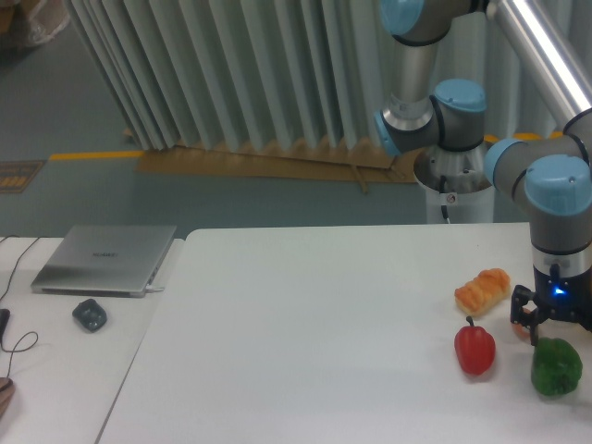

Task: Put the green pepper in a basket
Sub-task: 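Lower the gripper around the green pepper and close on it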

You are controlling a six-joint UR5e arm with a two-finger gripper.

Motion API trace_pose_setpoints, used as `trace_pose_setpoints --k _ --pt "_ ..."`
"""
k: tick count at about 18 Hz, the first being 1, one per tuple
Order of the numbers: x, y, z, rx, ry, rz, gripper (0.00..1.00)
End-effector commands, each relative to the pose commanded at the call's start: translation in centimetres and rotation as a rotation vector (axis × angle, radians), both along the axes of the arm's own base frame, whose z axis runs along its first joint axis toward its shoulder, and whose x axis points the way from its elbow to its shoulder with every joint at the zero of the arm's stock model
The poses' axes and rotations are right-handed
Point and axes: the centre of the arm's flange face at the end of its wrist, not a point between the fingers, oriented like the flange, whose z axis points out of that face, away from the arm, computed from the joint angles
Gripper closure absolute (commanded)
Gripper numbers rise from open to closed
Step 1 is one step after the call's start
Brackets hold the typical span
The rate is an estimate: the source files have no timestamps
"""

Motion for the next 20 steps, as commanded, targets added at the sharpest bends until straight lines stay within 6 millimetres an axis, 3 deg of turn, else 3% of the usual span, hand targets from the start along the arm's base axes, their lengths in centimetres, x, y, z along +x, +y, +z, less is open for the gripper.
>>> trace_pose_setpoints --k 9,14,16,20 --pt "-0.8 0.0 -0.6 0.044 -0.002 0.175 0.00" --pt "0.4 0.9 -1.0 0.042 -0.006 0.165 0.00" --pt "1.3 1.4 -1.6 0.034 -0.014 0.146 0.00" --pt "1.0 1.8 -3.4 0.014 -0.031 0.142 0.00"
